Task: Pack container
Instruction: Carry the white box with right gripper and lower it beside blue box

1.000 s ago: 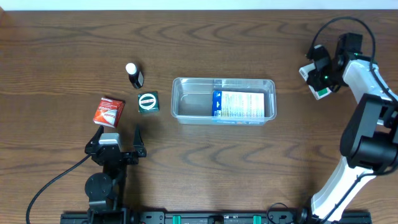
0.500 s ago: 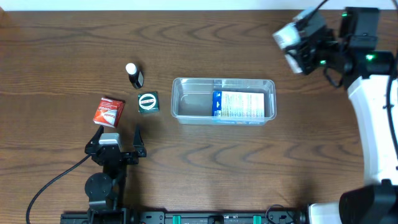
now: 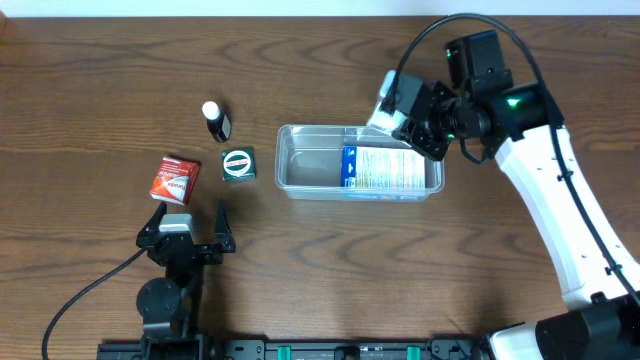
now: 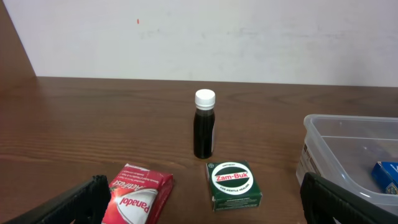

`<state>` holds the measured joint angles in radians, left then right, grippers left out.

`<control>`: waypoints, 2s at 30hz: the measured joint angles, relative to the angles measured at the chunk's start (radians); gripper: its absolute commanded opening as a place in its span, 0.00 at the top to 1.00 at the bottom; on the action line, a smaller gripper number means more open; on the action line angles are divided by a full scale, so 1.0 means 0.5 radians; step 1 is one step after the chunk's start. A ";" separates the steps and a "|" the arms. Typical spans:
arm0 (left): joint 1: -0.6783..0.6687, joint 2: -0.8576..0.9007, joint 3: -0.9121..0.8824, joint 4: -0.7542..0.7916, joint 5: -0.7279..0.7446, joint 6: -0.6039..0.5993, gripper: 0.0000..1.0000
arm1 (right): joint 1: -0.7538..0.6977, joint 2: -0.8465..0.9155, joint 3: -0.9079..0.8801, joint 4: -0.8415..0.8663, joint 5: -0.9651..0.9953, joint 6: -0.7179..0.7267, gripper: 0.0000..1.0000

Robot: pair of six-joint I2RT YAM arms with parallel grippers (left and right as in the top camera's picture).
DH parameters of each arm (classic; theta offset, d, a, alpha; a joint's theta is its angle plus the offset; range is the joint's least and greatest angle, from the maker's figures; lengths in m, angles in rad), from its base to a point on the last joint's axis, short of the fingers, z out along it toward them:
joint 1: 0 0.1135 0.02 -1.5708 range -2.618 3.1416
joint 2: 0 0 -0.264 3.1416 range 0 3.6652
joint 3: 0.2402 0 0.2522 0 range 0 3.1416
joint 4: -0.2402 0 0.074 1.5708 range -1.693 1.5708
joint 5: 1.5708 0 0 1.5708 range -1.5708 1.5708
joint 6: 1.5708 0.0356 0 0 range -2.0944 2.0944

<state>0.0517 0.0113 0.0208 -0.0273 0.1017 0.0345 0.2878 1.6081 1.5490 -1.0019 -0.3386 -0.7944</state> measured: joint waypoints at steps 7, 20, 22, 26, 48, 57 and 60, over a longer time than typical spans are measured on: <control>0.000 0.000 0.000 0.000 0.000 0.000 0.02 | -0.001 0.020 -0.001 0.003 0.054 -0.255 0.99; 0.000 0.000 0.000 0.000 0.000 0.000 0.02 | 0.010 0.336 -0.003 -0.076 0.048 -0.369 0.99; 0.000 0.000 0.000 0.000 -0.001 0.000 0.02 | 0.018 0.391 -0.004 -0.083 0.048 -0.385 0.99; 0.000 0.000 0.000 0.000 -0.001 0.000 0.02 | 0.053 0.484 -0.005 -0.090 0.049 -0.416 0.99; 0.000 0.000 0.000 0.000 0.000 0.000 0.02 | 0.072 0.784 -0.011 -0.017 0.105 -0.668 0.99; 0.000 0.000 0.000 0.000 -0.001 0.000 0.02 | 0.049 0.788 -0.011 0.054 0.143 -0.712 0.98; 0.000 0.000 0.000 0.000 0.000 0.000 0.02 | 0.037 0.788 -0.011 0.056 0.148 -0.720 0.90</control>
<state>0.0517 0.0113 0.0208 -0.0273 0.1017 0.0345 0.3065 2.0022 1.5433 -0.9741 -0.2646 -1.1545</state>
